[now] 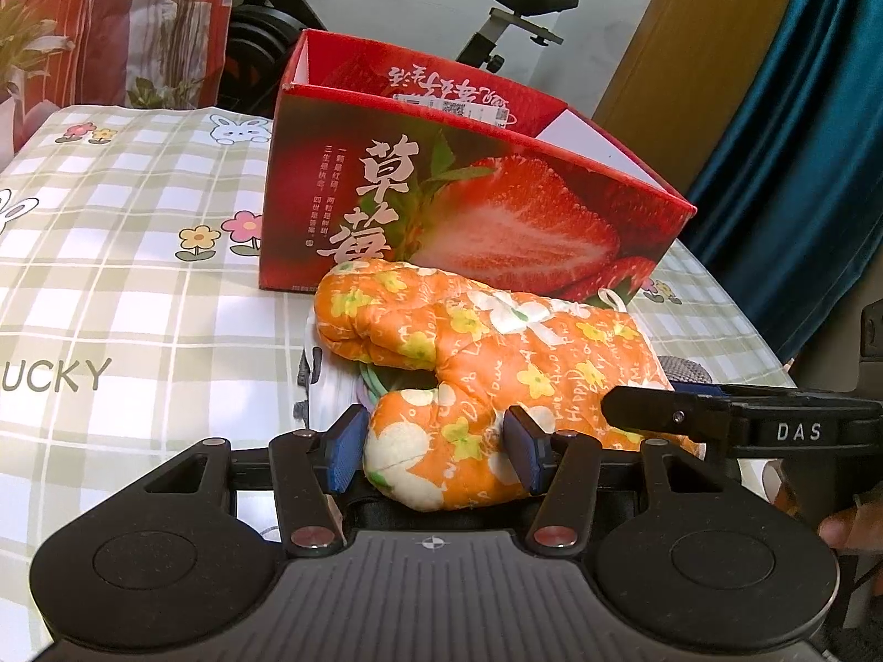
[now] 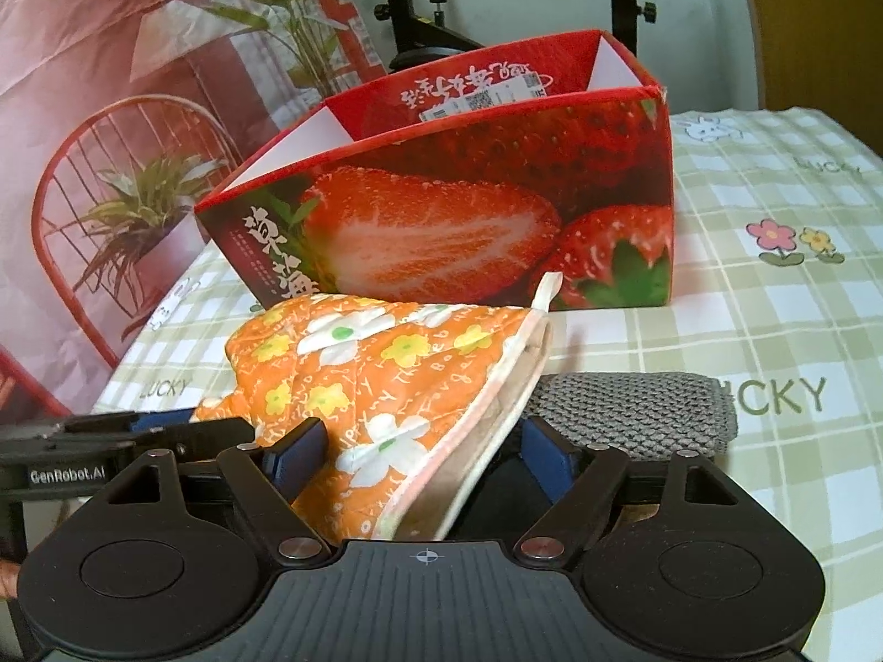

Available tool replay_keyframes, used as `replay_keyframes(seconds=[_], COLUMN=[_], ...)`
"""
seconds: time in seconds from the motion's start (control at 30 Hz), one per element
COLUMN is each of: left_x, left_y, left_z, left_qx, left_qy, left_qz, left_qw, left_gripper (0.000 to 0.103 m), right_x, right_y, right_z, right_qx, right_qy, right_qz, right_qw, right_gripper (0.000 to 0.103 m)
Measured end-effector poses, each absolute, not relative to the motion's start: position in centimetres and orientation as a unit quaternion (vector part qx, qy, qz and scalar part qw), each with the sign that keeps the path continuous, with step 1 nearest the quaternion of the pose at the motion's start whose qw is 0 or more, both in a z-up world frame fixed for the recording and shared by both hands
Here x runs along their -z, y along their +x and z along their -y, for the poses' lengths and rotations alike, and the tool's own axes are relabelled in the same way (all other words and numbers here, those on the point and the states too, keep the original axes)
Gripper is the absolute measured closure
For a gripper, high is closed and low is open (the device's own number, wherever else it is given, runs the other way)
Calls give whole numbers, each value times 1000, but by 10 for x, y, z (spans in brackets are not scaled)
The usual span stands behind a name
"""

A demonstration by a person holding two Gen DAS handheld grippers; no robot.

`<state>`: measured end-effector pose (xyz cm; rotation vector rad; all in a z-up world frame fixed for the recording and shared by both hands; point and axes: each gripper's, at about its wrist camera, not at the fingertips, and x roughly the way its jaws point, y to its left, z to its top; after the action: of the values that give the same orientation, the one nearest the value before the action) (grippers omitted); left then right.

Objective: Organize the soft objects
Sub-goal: 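Move both grippers to the orange floral oven mitt and close on it, then lift the oven mitt off the table with both grippers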

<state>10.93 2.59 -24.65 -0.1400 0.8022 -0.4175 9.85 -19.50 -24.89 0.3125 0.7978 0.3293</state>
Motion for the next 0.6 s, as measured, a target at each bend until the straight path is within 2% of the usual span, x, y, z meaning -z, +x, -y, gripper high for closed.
replay_keyframes(seconds=[0.1, 0.2, 0.4, 0.6], left_x=[247, 249, 249, 250], left_y=[109, 109, 109, 107], left_z=[-26, -26, -26, -24], left_qx=[201, 201, 201, 200], left_qy=[-68, -68, -68, -66], left_qz=[-388, -388, -388, -385], left_qw=[897, 897, 897, 899], left_gripper=[46, 46, 46, 46], right_x=[246, 240, 228, 238], right_y=[101, 101, 98, 98], right_z=[192, 188, 185, 194], right_qx=[-160, -165, -165, -158], right_qy=[148, 134, 117, 151], right_qz=[-381, -367, -334, -349], right_qw=[899, 906, 921, 911], right_gripper=[31, 44, 62, 62])
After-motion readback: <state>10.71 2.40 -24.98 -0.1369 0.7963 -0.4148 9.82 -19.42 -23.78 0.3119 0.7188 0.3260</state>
